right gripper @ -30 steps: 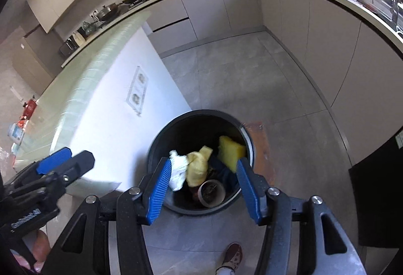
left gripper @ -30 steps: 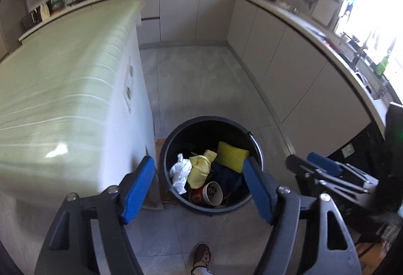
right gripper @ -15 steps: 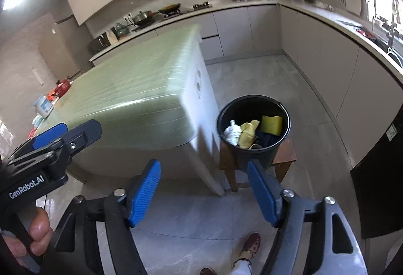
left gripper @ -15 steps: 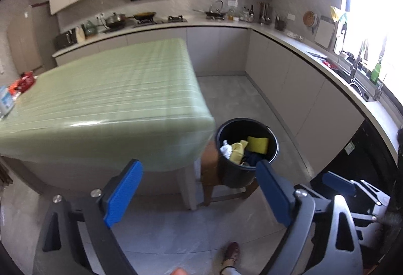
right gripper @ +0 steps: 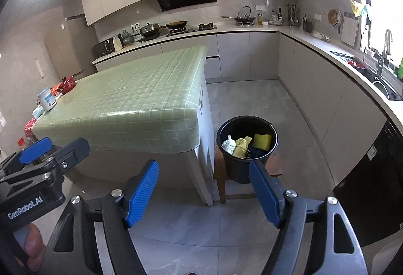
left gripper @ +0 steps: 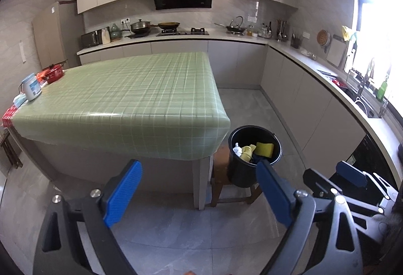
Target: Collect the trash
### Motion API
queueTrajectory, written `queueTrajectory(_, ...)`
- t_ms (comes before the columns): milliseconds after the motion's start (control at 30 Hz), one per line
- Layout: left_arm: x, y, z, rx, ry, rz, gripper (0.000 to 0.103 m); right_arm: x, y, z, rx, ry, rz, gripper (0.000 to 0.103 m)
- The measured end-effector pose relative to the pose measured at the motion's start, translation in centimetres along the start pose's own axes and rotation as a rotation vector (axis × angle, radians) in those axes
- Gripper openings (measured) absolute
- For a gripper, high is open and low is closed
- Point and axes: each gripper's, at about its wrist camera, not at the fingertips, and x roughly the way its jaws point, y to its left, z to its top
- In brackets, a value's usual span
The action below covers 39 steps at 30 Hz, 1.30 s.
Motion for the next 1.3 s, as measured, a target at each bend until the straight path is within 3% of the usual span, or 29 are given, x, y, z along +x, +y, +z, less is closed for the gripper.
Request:
queueTrajectory(333, -0.8, -1.7, -1.4, -0.01, -0.007, 0.023, 0.093, -1.3, -2.8, -0.3, 0.023, -0.009, 0.015, 0.076)
queueTrajectory(1300, -1.5, -1.8, -1.7, -0.009, 0.001, 0.018, 0.093, -2.3, -2.1, -0.6, 0.031, -0.009, 0.012, 0.077)
